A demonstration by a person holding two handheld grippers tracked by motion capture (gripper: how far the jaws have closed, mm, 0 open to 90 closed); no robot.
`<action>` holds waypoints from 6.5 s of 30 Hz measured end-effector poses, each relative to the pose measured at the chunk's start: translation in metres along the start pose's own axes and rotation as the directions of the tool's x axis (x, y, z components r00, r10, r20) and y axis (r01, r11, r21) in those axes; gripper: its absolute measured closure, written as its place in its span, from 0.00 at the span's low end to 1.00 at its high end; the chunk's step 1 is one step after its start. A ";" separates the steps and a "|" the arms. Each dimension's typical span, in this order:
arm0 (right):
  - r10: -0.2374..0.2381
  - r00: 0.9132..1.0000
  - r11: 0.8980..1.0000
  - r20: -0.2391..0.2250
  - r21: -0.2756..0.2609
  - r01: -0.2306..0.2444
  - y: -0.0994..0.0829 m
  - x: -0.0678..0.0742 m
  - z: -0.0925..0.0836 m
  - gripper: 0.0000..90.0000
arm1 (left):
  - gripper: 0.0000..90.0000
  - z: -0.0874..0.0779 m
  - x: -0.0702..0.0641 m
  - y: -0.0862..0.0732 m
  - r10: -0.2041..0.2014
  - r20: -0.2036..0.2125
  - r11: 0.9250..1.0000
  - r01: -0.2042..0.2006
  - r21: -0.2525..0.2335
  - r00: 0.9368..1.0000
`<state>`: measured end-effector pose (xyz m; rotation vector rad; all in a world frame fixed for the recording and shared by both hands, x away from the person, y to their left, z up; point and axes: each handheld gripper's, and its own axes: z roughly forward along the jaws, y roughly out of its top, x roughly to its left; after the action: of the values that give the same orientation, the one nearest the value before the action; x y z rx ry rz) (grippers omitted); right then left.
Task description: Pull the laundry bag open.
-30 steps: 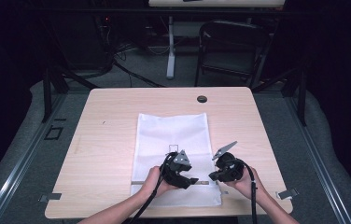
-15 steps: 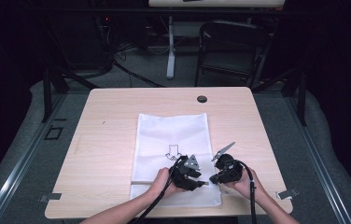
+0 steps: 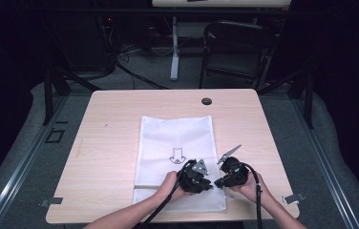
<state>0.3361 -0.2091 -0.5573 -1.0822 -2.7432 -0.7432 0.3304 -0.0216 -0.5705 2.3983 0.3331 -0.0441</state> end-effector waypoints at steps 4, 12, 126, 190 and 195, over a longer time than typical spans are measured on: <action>-0.001 1.000 1.000 0.009 0.001 0.001 0.000 0.000 0.000 1.00 | 0.89 0.001 0.000 0.000 -0.002 0.016 1.000 0.002 -0.013 1.000; -0.007 1.000 1.000 0.008 0.012 0.007 0.001 0.001 -0.001 1.00 | 0.88 0.003 0.000 0.000 -0.002 0.007 1.000 0.002 -0.003 1.000; -0.033 0.999 0.998 0.001 0.050 0.032 0.001 0.002 -0.001 1.00 | 0.91 -0.033 0.004 -0.022 0.005 0.001 0.998 -0.005 0.056 1.000; -0.027 1.000 0.998 -0.009 0.051 0.028 0.001 0.000 -0.001 1.00 | 0.91 -0.069 0.010 -0.057 0.013 -0.019 0.998 -0.012 0.064 1.000; -0.022 1.000 0.998 -0.009 0.050 0.022 0.001 0.000 -0.001 1.00 | 0.91 -0.072 0.011 -0.061 0.011 -0.013 0.998 -0.010 0.059 1.000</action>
<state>0.3366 -0.2090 -0.5557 -1.0389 -2.7555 -0.6756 0.3211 0.0716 -0.5571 2.4595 0.3294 -0.0338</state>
